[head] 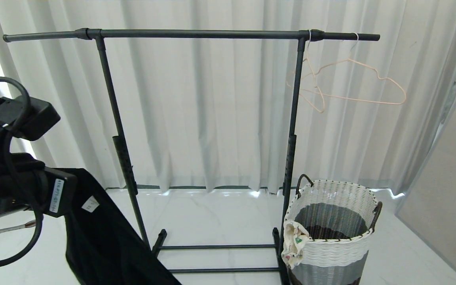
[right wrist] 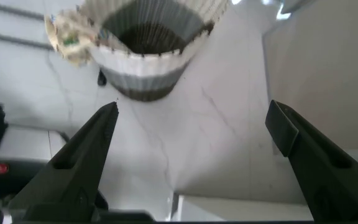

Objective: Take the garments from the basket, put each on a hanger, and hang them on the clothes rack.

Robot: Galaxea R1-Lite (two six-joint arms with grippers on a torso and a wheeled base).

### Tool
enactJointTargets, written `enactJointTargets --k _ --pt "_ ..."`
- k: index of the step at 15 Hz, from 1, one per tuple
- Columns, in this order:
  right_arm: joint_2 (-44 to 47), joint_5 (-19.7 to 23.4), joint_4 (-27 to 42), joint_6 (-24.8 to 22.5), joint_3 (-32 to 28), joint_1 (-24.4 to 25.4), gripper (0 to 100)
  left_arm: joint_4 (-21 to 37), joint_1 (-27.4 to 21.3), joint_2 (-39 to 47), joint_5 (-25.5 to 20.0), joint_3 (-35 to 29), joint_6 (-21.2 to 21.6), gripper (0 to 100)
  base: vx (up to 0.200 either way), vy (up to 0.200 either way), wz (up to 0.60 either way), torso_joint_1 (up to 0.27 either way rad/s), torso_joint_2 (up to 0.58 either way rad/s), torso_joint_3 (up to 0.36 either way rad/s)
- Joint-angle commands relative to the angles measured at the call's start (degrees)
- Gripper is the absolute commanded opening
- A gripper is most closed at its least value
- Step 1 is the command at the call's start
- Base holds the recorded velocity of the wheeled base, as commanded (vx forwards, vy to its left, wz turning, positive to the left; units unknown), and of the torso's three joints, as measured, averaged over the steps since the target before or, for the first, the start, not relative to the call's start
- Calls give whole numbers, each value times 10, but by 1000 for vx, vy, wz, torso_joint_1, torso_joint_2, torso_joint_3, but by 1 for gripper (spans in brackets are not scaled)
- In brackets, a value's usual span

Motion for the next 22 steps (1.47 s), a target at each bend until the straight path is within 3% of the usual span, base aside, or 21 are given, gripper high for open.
enactJointTargets --k 1,10,22 --pt "7 2 -11 0 1 -1 100 0 30 -17 0 7 0 0 0 0 0 0 0 0" --pt "17 9 -68 -10 1 -1 100 0 30 -18 0 19 3 0 0 0 0 15 -59 -55" --pt "43 8 -127 -10 1 -1 100 -1 28 -24 1 18 2 0 0 0 0 181 -466 -279"
